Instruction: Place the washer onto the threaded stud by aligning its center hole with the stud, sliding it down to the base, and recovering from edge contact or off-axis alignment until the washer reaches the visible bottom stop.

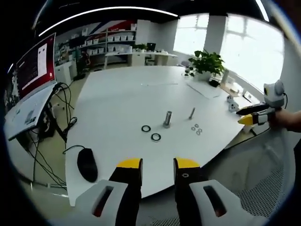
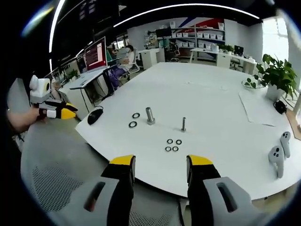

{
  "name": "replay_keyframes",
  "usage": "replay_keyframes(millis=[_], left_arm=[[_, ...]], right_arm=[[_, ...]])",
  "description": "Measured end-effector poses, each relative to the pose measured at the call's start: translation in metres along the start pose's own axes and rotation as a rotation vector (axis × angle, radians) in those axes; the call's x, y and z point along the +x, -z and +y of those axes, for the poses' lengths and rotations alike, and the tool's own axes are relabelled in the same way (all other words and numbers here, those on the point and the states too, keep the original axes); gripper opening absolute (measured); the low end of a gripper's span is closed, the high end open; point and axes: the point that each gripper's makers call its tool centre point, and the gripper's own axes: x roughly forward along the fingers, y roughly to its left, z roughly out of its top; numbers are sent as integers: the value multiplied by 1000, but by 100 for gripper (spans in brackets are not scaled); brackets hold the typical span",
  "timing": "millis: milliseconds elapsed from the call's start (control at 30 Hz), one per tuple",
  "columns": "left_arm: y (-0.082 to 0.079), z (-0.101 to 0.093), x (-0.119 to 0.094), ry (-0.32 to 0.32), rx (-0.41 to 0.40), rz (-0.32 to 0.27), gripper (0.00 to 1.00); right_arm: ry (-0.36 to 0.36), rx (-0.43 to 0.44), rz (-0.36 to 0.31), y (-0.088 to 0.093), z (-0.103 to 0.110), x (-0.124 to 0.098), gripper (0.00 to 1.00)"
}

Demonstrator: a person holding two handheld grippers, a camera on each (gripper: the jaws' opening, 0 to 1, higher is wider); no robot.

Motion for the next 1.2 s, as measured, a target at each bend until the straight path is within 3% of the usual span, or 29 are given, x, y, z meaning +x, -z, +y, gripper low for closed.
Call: replay_keyframes(millis=[200,433,633,767,833,967,1200], left_arm=[[7,-2,3,3,15,45,24],[6,3,2,-16,10,40,24],[5,-4,1,2,35,35,24],[1,0,0,-25,41,26,26],[0,1,0,-18,25,18,27],[6,-4,4,4,32,61,28],[8,-7,6,41,2,87,27]], right_arm=[[-4,6,1,1,0,0,46],[-5,23,-6,0,-1,0,46],[-6,29,-17,-1,-1,-2,46],[-11,7,-15,-1,0,-1,46],[-10,12,-18,-2,-1,-1,46],[-8,17,-24,-3,-1,-1,46],[-25,-5,-4,0,1,1,46]])
